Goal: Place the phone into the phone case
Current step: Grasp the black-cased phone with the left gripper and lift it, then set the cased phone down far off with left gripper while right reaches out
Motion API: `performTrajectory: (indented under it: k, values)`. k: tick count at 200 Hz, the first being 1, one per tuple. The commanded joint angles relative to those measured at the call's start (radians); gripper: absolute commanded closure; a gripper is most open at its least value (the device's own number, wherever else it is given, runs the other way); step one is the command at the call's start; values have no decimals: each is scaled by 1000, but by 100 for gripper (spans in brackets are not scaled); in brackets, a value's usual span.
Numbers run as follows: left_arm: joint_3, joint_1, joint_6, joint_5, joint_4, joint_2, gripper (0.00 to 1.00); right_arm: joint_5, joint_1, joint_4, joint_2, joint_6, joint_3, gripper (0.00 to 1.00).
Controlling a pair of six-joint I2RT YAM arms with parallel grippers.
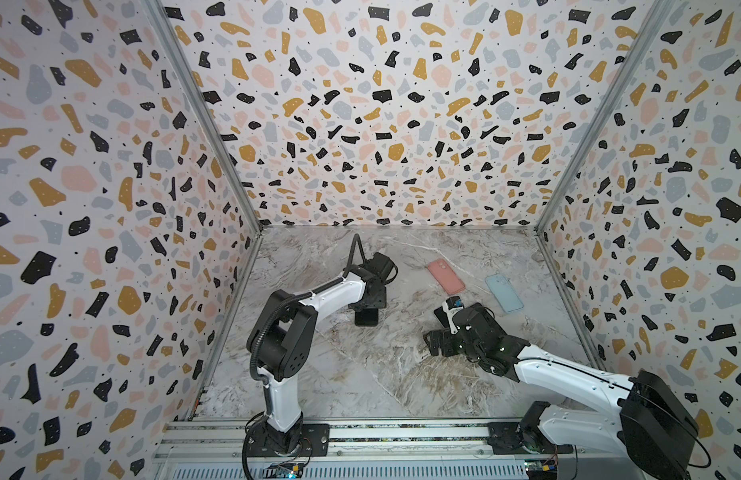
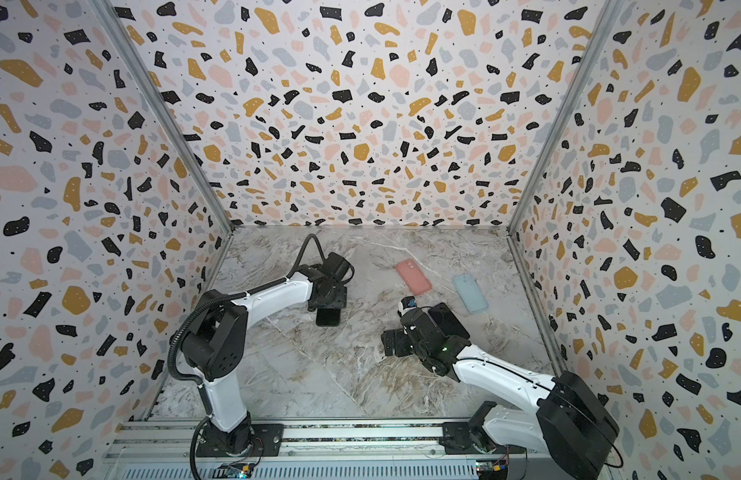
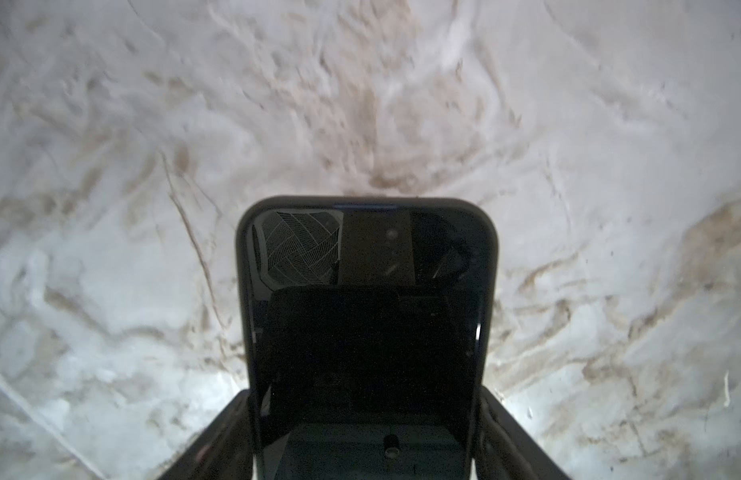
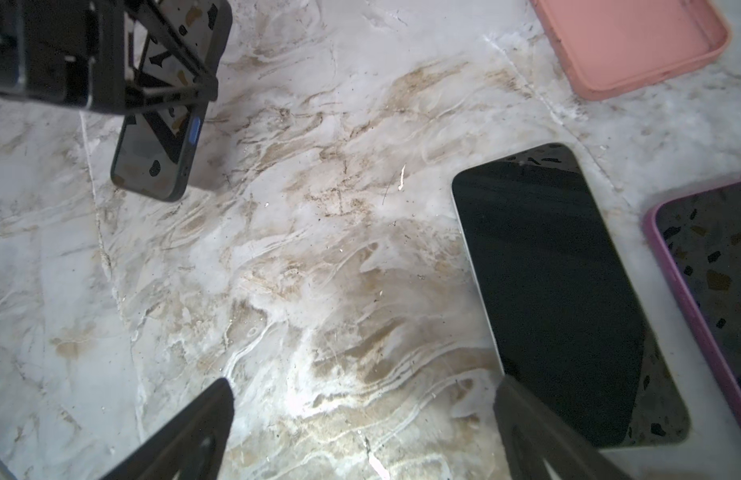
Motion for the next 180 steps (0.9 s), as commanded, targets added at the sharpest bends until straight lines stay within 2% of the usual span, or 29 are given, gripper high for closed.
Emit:
performTrajectory:
  k: [1, 68, 101, 180]
  values:
    - [76, 32, 106, -25, -41, 64, 33, 13, -6, -17, -8, -8, 39, 1]
    - [314, 129, 250, -25, -103, 214, 33, -7, -12, -9, 3, -12, 44, 1]
    - [320, 179, 296, -21, -79, 210, 33, 4, -16, -28, -17, -21, 51, 1]
    - [332, 327, 303, 31, -52, 238, 34, -20, -21, -22, -16, -24, 52, 1]
